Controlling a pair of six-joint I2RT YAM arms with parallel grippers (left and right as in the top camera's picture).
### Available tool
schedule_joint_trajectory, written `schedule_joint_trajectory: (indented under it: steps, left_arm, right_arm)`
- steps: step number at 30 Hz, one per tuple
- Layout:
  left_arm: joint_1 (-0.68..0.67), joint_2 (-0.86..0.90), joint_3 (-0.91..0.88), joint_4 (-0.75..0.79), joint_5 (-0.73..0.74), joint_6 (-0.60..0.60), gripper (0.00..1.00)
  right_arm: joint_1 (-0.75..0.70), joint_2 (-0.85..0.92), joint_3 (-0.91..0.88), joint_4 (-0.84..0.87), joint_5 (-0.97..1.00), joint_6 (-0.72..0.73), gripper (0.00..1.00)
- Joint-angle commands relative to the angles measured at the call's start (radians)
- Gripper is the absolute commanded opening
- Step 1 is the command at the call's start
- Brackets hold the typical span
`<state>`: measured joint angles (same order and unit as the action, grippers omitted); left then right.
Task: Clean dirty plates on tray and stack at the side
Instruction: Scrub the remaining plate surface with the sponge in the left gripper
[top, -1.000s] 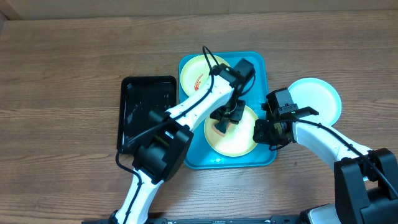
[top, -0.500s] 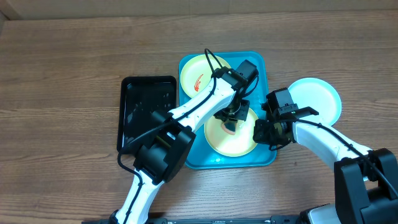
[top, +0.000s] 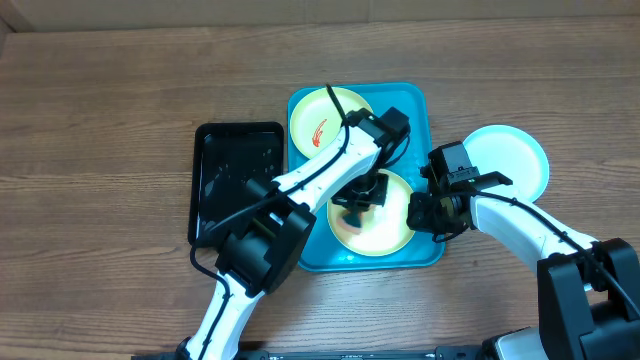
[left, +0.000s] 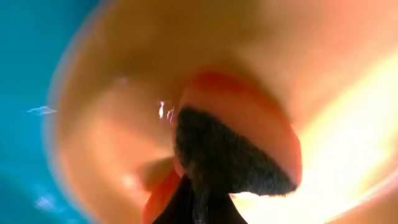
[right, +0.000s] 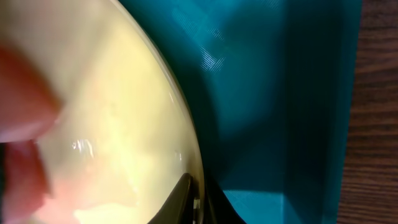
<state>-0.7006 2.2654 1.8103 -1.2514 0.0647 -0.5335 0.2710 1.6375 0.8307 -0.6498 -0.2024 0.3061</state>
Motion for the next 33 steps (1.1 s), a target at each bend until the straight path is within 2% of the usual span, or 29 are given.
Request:
schedule_joint_trajectory:
  steps: [1,7,10,18,28,33]
  left_arm:
    - [0.022,0.023,-0.007,-0.007,-0.218,-0.040,0.04]
    - [0.023,0.023,-0.007,0.065,-0.306,-0.040,0.04]
    - [0.023,0.023,-0.007,0.129,-0.208,-0.019,0.04]
    - [0.000,0.039,-0.007,0.252,0.199,0.018,0.04]
    - [-0.021,0.080,-0.007,0.198,0.455,0.073,0.04]
    - [-0.006,0.080,-0.007,0.129,0.447,0.085,0.04]
  right_arm:
    - [0.004,0.009,-0.013,-0.014,0.041,-0.019,0.07]
    - [0.004,0.009,-0.013,-0.014,0.041,-0.019,0.07]
    - [0.004,0.009,-0.013,-0.015,0.041,-0.019,0.07]
    - [0.004,0.009,-0.013,-0.016,0.041,-0.019,0.06]
    - [0.004,0.009,-0.013,-0.014,0.041,-0.018,0.04]
    - [0.004,0.009,-0.013,-0.013,0.041,-0.018,0.04]
